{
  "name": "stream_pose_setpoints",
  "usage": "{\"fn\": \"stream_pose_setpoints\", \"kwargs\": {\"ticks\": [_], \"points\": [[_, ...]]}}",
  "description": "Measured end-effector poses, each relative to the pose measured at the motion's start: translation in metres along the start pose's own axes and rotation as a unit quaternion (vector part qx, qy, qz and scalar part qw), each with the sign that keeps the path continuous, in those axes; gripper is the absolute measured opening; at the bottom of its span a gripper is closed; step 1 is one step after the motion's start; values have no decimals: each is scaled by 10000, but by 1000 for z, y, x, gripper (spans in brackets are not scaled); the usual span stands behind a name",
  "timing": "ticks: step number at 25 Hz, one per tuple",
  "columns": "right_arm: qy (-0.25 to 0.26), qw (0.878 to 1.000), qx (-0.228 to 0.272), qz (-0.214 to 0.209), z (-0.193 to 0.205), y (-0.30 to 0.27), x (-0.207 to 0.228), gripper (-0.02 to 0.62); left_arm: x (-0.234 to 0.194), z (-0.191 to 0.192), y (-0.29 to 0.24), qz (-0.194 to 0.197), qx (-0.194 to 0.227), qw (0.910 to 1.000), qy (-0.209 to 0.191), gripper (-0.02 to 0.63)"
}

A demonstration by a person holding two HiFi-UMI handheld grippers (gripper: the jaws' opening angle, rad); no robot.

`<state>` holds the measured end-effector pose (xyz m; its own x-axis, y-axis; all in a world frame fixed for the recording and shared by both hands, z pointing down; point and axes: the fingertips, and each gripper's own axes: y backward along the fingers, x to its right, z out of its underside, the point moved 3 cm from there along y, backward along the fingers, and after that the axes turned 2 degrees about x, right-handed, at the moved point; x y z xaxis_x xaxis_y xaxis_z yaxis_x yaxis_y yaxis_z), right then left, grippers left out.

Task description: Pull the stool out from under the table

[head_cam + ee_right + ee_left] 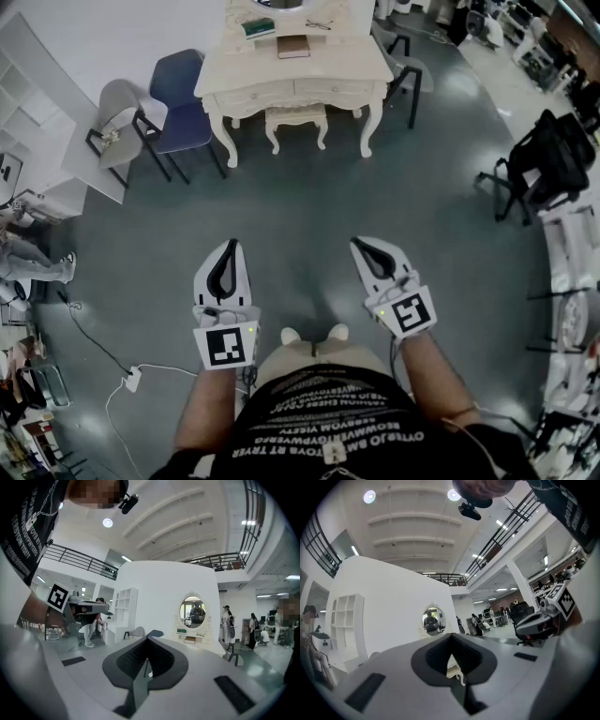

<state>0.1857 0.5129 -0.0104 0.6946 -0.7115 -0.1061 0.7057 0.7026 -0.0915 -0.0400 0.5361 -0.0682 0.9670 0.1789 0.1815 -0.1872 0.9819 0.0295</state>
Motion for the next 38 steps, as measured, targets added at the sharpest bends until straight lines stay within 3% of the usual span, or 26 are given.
{"fn": "stream_pose_setpoints", "kwargs": {"ticks": [5,22,29,38], "points": [[99,9998,169,23,-11,-17,-20,-11,-23,9,4,110,26,9999,105,3],[133,9989,-151,417,-21,-37,-63,-11,-84,28,22,176,100,9996,171,3],[145,9984,-241,484,-14,-47,-63,-11,-98,40,19,165,66,9992,353,3],[-4,9977,-319,603,4,-63,-26,-11,-95,62,-23,350,-177,9989,250,3]]}}
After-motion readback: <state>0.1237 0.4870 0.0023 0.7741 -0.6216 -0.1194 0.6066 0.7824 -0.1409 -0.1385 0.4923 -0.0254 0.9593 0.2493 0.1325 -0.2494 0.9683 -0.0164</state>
